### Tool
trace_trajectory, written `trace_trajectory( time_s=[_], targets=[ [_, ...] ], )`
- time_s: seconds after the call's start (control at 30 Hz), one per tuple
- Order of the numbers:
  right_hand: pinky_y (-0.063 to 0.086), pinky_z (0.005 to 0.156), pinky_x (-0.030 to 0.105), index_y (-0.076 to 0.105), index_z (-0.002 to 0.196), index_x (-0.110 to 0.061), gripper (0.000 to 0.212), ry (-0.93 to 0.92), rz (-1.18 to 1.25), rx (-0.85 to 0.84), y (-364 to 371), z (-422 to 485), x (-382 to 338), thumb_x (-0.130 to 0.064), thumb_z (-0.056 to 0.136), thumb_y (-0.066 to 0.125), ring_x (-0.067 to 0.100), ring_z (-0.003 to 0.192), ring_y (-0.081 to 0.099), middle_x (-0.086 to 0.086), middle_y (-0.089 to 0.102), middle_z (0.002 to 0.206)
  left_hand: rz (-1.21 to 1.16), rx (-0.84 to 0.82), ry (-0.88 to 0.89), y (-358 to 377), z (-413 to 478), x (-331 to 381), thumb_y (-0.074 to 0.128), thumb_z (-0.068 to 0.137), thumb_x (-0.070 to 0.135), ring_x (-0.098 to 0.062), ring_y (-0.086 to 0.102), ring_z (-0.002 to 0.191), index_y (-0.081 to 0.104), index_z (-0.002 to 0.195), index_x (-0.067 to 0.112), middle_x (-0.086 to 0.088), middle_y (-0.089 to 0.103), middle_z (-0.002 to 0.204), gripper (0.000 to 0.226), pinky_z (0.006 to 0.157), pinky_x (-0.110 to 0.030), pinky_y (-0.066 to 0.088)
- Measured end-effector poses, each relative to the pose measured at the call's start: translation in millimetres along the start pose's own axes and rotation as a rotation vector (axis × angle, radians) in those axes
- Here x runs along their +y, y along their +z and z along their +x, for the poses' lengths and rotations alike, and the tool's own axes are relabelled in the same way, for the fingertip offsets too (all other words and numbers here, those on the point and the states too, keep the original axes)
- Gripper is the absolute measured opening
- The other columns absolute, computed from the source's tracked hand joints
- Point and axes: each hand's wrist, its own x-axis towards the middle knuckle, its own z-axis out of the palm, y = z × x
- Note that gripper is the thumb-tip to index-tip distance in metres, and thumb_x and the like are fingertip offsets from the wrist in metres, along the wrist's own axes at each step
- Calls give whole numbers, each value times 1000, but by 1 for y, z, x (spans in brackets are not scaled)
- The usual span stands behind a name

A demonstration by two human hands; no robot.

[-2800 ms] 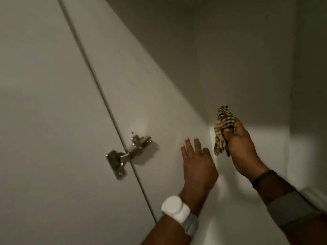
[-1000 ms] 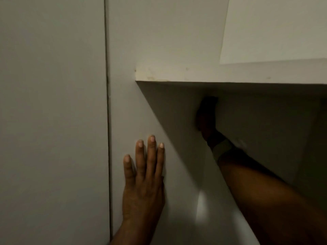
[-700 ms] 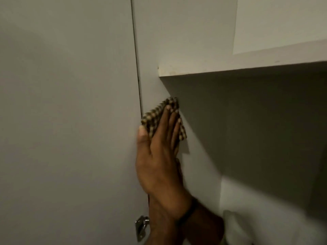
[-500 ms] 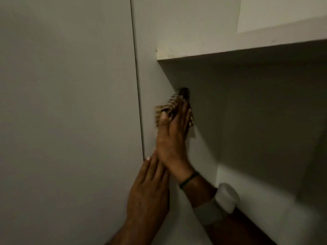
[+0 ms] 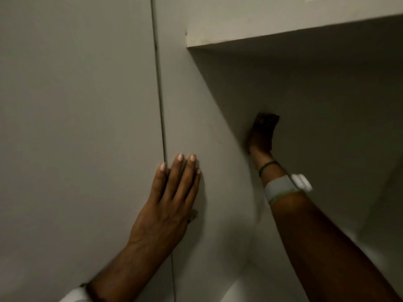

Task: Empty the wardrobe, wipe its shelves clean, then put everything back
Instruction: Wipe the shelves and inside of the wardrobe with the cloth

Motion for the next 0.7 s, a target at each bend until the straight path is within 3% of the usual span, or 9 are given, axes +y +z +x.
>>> trace_trajectory(
  time_s=[0.03,0.1,0.2,0.3,0.43,0.5,0.57,0.7],
  targets=[
    [20,123,39,15,159,-3,66,54,97,-54,5,-31,-13,-40,107,35,31,151,24,17,20,165,25,24,5,0,-2,-1,56,91,43,-48,10,151,23,156,-2,-28,11,164,86,122,-63,-1],
    [14,125,43,17,160,-11,77,-12,43,-137,10,-108,-40,-59,102,33,26,153,18,12,18,166,20,32,24,-2,-1,3,48,96,39,-47,12,151,23,156,-3,-27,12,164,77,123,-60,-1],
    [-9,124,37,-3,160,-17,75,-278,-116,-307,8,-220,-77,-52,100,26,22,155,-11,5,-9,168,-37,112,90,13,-17,11,37,98,20,-44,24,149,31,154,-2,-26,31,159,60,123,-56,6],
    [-8,124,44,-10,159,-26,72,-621,-262,-387,-6,-267,-87,-49,99,24,19,153,-20,-3,-19,166,-105,220,86,24,-32,13,26,105,9,-39,22,149,12,157,-3,-25,22,161,55,121,-48,14],
    [0,123,57,-10,158,-27,70,-789,-351,-441,-14,-245,-70,-45,101,28,24,154,-17,0,-19,166,-213,102,139,15,-42,6,45,92,15,-40,36,144,53,143,4,-21,46,151,53,123,-52,18],
    [-3,123,57,-6,159,-26,71,-836,-381,-421,-12,-227,-47,-43,102,31,25,155,-14,-3,-19,165,-188,67,164,10,-42,2,45,89,13,-41,32,147,55,142,3,-22,42,154,55,123,-53,17],
    [-3,123,54,-1,161,-19,71,-704,-398,-347,-16,-195,-27,-42,102,32,27,155,-7,3,-8,167,-170,64,175,10,-41,2,47,91,11,-43,27,148,54,142,3,-23,34,158,53,123,-54,15],
    [12,125,47,16,160,-7,66,-221,-279,-153,-25,-86,24,-44,105,19,29,153,18,15,17,166,-176,70,171,12,-40,6,39,94,10,-46,27,147,58,138,2,-23,33,158,48,124,-55,13]
  ],
)
